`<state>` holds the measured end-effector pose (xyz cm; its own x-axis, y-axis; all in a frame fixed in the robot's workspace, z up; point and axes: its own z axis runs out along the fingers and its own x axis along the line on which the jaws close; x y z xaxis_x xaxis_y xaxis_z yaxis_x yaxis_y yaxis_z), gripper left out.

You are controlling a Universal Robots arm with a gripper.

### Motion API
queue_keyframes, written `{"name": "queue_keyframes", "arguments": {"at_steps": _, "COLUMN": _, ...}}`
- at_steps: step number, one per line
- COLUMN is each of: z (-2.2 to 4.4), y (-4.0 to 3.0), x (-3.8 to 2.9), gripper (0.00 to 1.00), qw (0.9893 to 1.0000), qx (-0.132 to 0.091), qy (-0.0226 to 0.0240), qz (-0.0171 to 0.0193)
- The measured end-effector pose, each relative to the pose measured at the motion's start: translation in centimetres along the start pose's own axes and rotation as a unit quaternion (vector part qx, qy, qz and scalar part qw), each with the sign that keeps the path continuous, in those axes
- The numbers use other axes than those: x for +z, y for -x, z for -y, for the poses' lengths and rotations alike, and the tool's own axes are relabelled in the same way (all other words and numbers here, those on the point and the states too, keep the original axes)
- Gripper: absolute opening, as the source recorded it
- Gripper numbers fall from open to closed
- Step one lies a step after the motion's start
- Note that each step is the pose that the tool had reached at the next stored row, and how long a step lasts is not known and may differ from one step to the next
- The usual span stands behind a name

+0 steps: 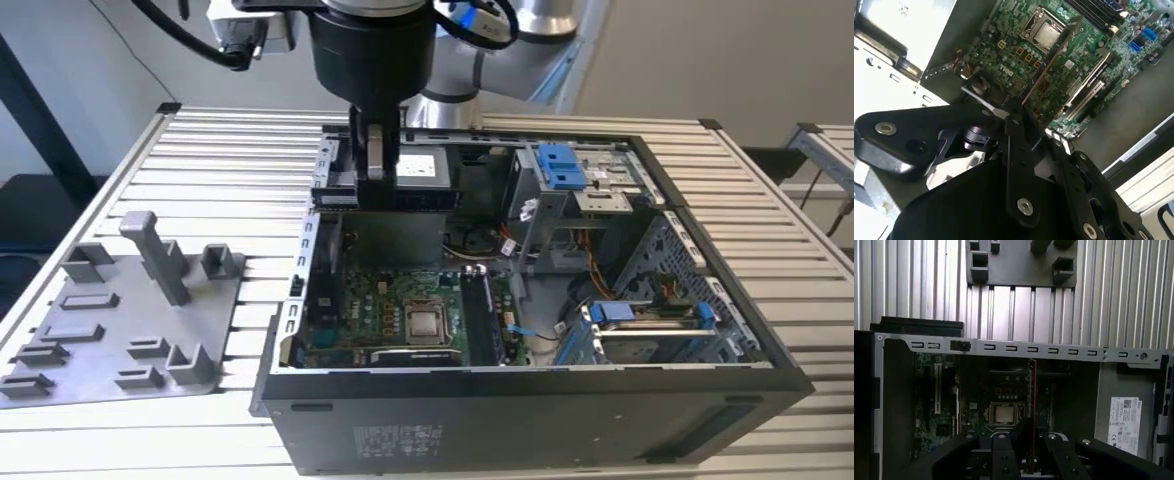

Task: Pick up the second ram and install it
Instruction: 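Pick up the second ram and move it above second insertion slot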

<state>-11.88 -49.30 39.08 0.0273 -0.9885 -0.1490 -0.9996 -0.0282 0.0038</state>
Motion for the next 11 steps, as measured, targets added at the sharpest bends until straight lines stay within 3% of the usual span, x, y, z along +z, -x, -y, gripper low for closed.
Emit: {"name": "queue_keyframes", "arguments": {"at_steps": 11, "z": 4.12, "y": -0.01, "x": -0.01, "gripper": 0.17, "qw": 1.0, "qx": 0.0, "qy": 0.0007, "qz": 0.0}}
